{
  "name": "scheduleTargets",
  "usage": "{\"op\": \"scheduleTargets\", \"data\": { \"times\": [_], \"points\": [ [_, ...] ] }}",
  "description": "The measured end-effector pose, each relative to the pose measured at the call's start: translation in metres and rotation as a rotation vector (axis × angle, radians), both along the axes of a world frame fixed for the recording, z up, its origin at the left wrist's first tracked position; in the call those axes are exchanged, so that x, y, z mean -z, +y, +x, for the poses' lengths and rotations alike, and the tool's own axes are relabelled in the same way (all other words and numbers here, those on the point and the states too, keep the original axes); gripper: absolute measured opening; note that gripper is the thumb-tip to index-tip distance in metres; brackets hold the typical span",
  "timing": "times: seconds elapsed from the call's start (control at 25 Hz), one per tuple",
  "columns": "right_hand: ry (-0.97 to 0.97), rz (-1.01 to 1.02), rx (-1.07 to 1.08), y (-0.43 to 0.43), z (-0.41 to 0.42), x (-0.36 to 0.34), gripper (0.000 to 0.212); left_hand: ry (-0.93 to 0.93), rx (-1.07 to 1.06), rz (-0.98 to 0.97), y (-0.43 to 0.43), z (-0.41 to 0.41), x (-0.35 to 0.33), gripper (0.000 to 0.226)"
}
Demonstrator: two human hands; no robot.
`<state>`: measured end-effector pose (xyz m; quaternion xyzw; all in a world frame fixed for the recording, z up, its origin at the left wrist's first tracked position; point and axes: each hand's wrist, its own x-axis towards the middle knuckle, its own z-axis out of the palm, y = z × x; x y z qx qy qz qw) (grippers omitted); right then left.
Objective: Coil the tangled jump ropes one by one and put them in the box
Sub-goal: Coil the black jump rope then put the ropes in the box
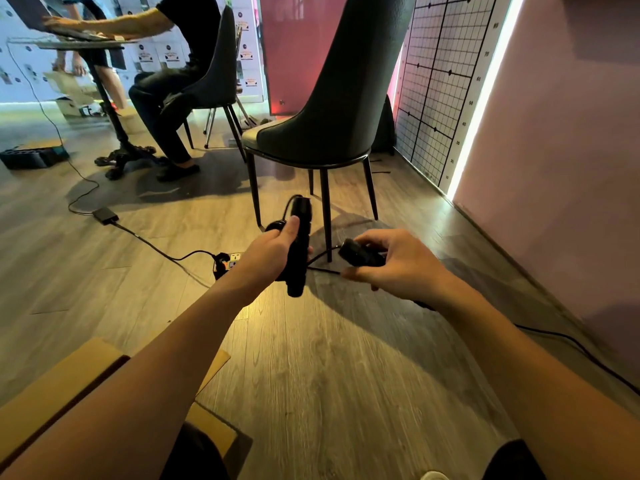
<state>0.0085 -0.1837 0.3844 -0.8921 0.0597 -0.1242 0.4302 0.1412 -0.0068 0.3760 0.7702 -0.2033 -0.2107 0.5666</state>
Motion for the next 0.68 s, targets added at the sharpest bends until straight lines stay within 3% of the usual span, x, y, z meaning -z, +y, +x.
{"op": "scheduleTargets", "data": {
  "times": [0.08, 0.2, 0.4, 0.52, 0.6, 0.68],
  "points": [
    [-0.14, -0.029, 0.09, 0.006, 0.003, 0.002, 0.041, 0.086, 0.024, 0.062, -0.008, -0.008, -0.005, 0.055],
    [-0.244, 0.069, 0.177, 0.016, 0.009, 0.004, 0.035, 0.294, 0.074, -0.079, -0.014, -0.017, -0.012, 0.062],
    [-0.273, 0.23, 0.348, 0.034, 0.019, 0.01, 0.03, 0.315, 0.219, -0.099, -0.021, -0.028, -0.009, 0.076],
    [-0.203, 0.443, 0.343, 0.042, 0.023, 0.009, 0.033, 0.396, 0.294, -0.139, -0.022, -0.028, -0.01, 0.08],
    [-0.099, 0.672, 0.226, 0.046, 0.021, 0.005, 0.031, 0.432, 0.38, -0.113, -0.016, -0.025, -0.01, 0.073],
    [-0.012, 0.755, 0.116, 0.047, 0.017, 0.002, 0.031, 0.465, 0.456, -0.088, -0.005, -0.02, -0.01, 0.062]
  ]
}}
